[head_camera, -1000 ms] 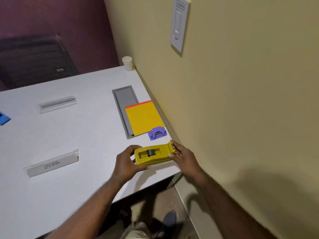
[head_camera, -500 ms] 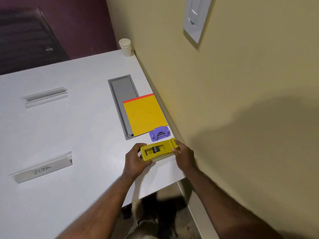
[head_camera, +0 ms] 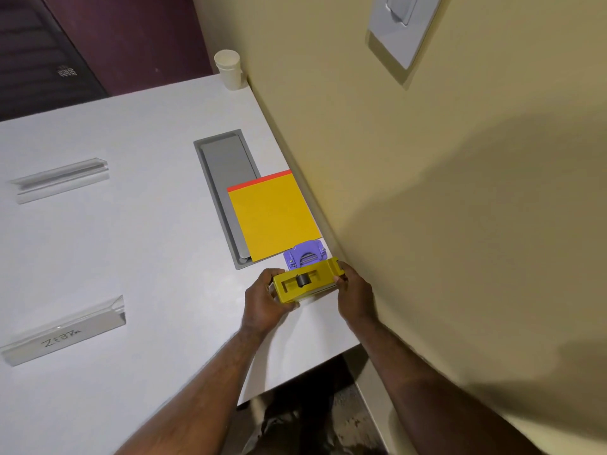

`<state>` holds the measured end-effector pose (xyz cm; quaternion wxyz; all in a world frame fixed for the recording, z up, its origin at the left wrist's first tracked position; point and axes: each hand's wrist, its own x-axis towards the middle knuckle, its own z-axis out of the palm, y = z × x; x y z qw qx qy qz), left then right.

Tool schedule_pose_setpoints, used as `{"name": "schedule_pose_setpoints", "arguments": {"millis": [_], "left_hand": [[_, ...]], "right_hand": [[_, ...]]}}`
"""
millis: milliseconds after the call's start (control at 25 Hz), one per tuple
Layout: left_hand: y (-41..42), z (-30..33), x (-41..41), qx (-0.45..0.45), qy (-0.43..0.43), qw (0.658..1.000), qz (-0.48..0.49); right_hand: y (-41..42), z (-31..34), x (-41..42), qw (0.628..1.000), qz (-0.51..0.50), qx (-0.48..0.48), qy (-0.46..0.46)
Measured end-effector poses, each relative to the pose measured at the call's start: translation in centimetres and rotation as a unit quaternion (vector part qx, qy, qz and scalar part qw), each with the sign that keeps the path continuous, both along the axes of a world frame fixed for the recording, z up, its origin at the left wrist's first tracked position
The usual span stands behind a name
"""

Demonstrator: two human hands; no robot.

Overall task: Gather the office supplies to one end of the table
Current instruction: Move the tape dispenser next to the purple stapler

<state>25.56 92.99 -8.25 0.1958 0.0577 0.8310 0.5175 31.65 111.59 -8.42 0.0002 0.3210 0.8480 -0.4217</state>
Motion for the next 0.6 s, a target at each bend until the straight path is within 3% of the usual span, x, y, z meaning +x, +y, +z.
{"name": "schedule_pose_setpoints", "arguments": {"millis": [360,600], "left_hand": [[0.2,-0.8,-0.1,-0.012,0.007,1.0,-0.015],[0.3,-0.4,-0.4,-0.021,0.049,0.997,-0.054]], "right_hand": [[0.0,-1.2,-0.3,0.999,-0.011,0.027,-0.016],[-0.3,0.1,-0.3,0.999,-0.004,-0.02,-0.024]]}}
